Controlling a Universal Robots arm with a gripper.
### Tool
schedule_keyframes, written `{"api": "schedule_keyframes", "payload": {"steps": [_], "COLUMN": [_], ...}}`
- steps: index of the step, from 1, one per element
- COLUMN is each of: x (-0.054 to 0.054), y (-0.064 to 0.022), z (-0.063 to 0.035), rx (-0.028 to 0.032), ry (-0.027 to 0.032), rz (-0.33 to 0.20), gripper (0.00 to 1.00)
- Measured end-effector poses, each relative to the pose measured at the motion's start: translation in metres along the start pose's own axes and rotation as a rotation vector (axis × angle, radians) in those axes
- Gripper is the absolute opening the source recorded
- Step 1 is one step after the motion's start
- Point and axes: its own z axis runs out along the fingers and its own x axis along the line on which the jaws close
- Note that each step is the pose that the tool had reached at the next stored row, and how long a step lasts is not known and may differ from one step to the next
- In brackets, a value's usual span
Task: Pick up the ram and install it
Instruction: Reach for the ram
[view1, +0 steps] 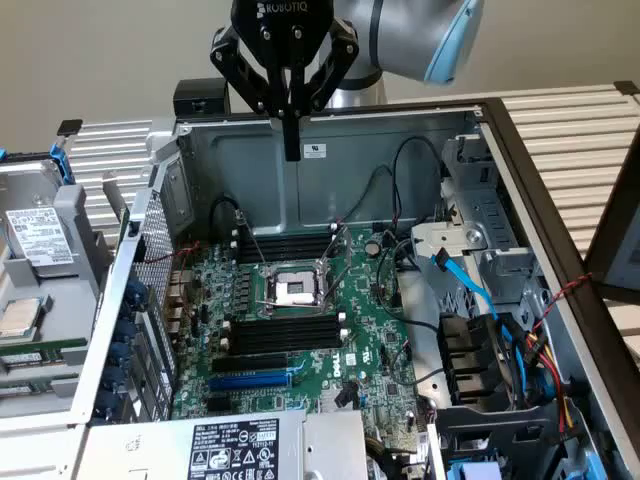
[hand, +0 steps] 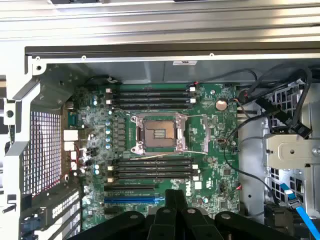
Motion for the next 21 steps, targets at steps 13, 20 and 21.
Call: {"api": "schedule_keyframes", "payload": {"steps": [13, 20, 21], "x": [0.007, 0.039, 0.044], "y": [-0.0004, -0.0024, -0.0027], "z": [-0.0001, 0.0002, 0.0004], "rx": [0.0001, 0.0014, 0.0015], "ry": [0.0011, 0.0185, 0.0196], "rz": [0.000, 0.001, 0.001], "gripper": [0.11, 0.11, 0.11]}}
